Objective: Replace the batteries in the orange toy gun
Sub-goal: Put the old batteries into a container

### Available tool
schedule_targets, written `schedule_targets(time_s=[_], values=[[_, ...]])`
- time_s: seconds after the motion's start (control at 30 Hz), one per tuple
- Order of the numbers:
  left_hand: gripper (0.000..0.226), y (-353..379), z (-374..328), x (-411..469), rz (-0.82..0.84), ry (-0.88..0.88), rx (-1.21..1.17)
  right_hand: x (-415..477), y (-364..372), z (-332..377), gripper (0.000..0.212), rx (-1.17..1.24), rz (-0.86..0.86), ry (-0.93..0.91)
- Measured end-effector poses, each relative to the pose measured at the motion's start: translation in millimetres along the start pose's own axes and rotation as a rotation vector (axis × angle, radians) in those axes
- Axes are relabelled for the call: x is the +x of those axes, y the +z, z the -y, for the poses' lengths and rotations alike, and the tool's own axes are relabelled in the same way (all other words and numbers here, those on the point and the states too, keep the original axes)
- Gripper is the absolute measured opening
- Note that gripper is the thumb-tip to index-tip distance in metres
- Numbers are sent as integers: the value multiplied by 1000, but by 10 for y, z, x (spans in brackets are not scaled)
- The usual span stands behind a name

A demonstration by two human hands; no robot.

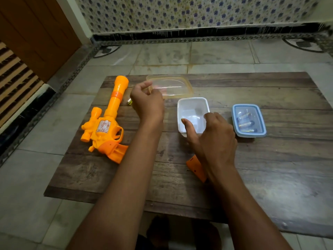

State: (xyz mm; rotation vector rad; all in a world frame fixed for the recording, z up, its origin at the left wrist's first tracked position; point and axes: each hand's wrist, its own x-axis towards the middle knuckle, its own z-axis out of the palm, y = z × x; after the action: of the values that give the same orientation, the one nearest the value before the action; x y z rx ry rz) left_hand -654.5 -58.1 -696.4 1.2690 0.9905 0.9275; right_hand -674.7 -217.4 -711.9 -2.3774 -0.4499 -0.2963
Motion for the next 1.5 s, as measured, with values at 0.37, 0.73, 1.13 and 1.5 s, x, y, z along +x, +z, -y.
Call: schedule_targets(time_s=[0.37,0.73,1.13,1.5], values=[[26,514,43,508,322,-74,358,29,38,-41,52,-11,57,8],[23,-18,-22,523,452,413,930,35,55,-32,43,5,46,17],[58,-872,179,473,900,849,1589,69,63,-46,46,18,77,4],[44,-607,282,289,782,968,1627,99,67,-84,43,58,60,15]])
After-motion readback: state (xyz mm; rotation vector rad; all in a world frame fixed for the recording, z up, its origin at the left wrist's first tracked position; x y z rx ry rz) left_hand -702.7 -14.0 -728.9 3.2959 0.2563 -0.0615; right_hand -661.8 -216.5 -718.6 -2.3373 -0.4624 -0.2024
